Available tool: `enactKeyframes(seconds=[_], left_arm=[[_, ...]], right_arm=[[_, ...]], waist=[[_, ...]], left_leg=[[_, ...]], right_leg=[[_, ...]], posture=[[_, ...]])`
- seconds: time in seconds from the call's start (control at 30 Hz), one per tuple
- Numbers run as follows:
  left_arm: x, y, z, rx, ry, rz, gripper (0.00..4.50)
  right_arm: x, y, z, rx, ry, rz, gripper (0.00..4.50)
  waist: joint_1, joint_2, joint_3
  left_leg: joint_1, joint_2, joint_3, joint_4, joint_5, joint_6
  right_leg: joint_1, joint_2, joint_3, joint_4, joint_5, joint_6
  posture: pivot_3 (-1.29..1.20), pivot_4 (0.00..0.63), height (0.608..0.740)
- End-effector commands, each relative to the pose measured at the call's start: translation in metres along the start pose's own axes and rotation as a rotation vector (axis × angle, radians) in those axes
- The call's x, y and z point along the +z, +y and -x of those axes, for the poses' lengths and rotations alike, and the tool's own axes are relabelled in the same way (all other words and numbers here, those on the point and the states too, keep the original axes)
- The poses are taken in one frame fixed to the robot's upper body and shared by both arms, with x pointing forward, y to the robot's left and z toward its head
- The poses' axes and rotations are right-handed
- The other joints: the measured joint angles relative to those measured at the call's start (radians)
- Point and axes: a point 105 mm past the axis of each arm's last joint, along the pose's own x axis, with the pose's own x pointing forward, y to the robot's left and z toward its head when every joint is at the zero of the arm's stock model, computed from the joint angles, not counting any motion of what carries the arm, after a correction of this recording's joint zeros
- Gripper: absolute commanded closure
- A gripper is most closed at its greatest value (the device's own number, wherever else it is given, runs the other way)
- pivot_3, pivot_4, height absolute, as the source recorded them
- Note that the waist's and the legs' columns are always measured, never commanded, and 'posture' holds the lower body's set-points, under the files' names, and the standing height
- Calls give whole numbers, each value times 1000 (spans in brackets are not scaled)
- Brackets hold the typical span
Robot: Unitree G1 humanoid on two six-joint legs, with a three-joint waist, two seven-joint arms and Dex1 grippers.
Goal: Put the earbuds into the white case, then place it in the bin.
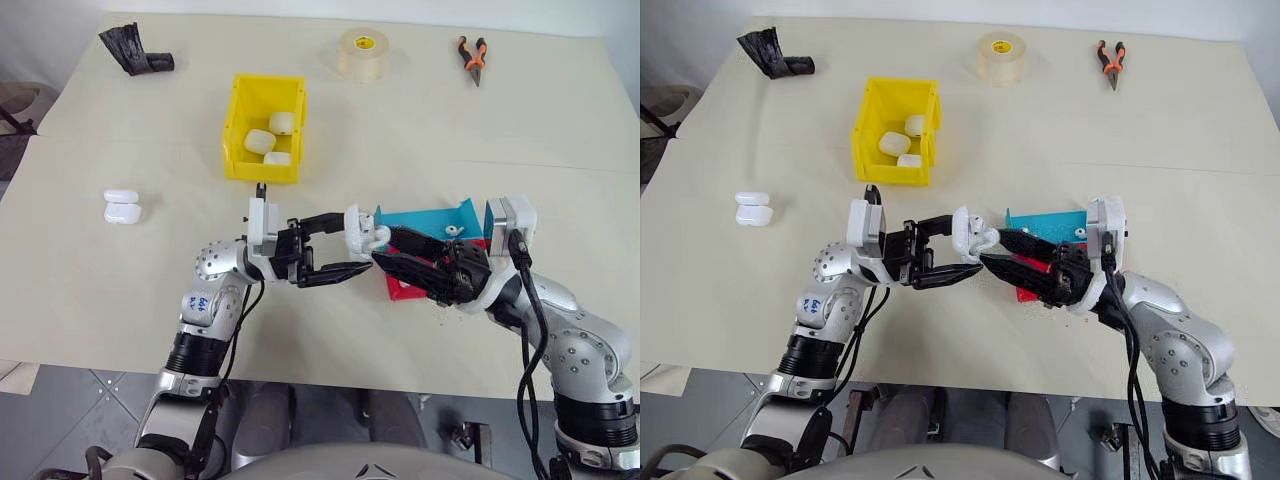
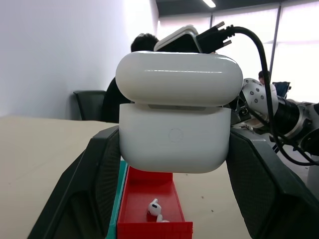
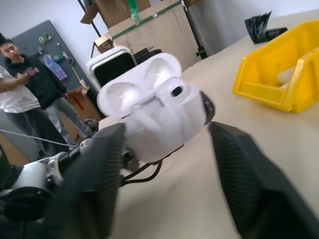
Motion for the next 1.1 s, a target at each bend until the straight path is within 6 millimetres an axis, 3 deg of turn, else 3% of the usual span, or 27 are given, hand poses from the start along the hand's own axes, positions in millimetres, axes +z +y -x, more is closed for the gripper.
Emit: enactKeyframes(seconds=[0.03,0.2,0.43,0.57,0.7,0.8,1.1], left_arm=[[12,-3,-2,-33,2,-54,1722],[17,-4,7,-34,14,-51,1722],[13,-3,15,1,20,-47,1722],[12,-5,17,11,14,-45,1722],[10,-5,19,30,14,-46,1722],[10,-5,19,44,12,-51,1722],[9,-6,21,66,14,-62,1722]], right_arm=[[7,0,9,13,35,62,705],[16,-10,27,-14,68,62,705],[12,-24,37,-86,125,138,705],[8,-36,49,-95,285,265,705],[13,-69,64,-162,517,396,705],[30,-78,50,-107,552,407,705],[33,-107,11,-46,832,444,705]], waist=[[1,0,0],[1,0,0],[1,0,0],[1,0,0],[0,0,0],[-8,0,0],[-3,0,0]], left_leg=[[0,0,0,0,0,0],[0,0,0,0,0,0],[0,0,1,0,0,0],[0,0,2,0,0,0],[0,0,2,0,0,0],[1,1,3,0,0,0],[-1,1,0,0,0,0]], right_leg=[[0,0,0,0,0,0],[0,0,0,0,0,0],[0,0,0,0,0,0],[0,0,0,0,0,0],[0,0,1,0,0,0],[0,0,0,0,0,0],[-1,-1,-1,-2,0,0]], posture=[[0,150,740],[0,150,740],[0,150,740],[0,150,740],[0,150,740],[0,150,740],[0,150,740]])
